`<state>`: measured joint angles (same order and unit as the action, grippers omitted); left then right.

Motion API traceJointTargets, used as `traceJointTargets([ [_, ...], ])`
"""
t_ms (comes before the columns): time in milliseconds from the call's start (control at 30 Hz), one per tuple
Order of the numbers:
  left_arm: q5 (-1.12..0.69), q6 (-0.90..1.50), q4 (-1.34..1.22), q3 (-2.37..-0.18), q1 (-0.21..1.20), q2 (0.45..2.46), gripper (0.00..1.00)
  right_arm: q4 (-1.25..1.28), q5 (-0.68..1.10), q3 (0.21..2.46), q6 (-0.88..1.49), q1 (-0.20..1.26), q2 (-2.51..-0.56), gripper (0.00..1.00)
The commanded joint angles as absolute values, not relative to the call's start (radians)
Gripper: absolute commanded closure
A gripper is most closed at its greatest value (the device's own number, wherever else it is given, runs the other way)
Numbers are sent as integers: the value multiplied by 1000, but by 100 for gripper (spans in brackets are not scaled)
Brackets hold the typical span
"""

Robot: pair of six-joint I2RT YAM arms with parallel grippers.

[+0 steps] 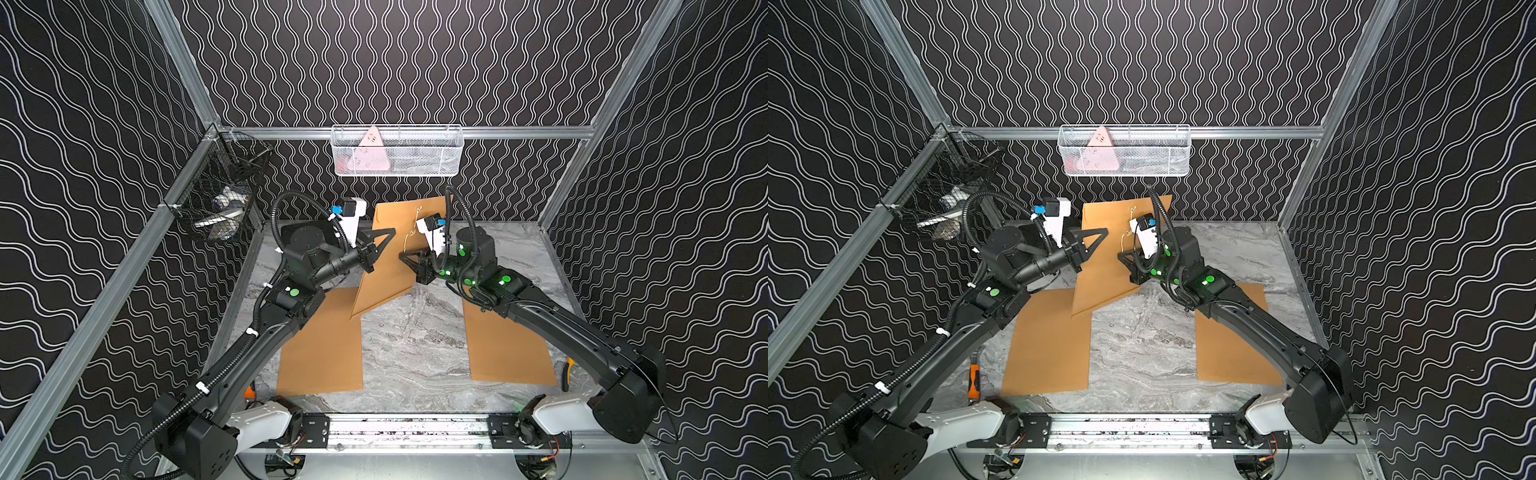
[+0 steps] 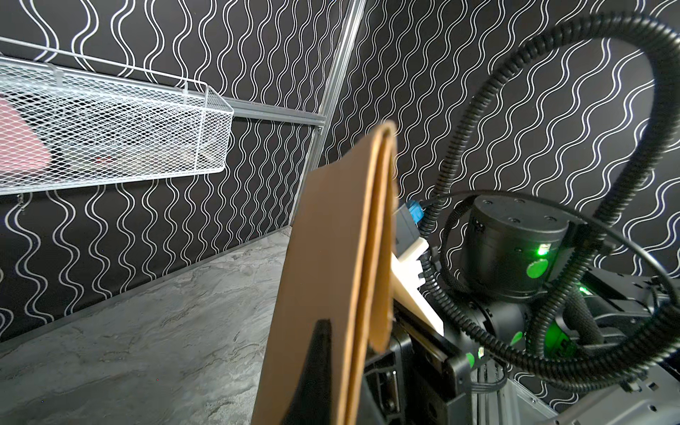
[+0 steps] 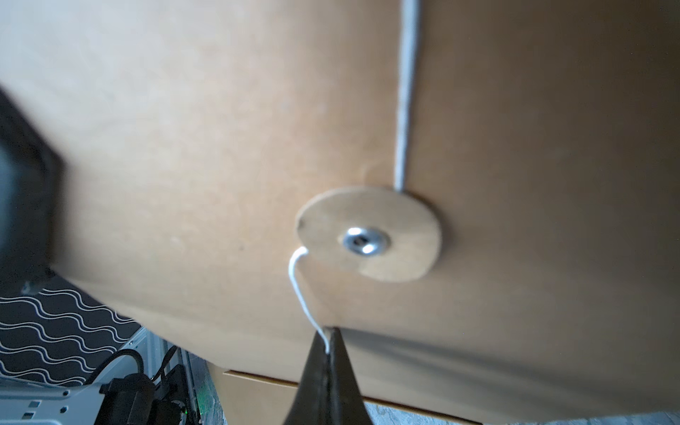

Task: Open the file bag

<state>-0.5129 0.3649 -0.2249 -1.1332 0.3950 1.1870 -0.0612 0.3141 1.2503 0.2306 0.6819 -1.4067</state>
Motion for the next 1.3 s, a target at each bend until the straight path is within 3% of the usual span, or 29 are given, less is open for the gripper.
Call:
traceJointTargets([
  [0, -506, 366, -265, -1138, 397, 1180, 100, -18, 304, 1239, 250, 684, -1396, 100],
  [600, -497, 367, -276, -1106, 397, 1160, 100, -9, 208, 1183, 332, 656, -1351, 100],
  [1267, -508, 367, -285, -1086, 394, 1156, 100, -66, 243, 1224, 335, 521, -1330, 100],
])
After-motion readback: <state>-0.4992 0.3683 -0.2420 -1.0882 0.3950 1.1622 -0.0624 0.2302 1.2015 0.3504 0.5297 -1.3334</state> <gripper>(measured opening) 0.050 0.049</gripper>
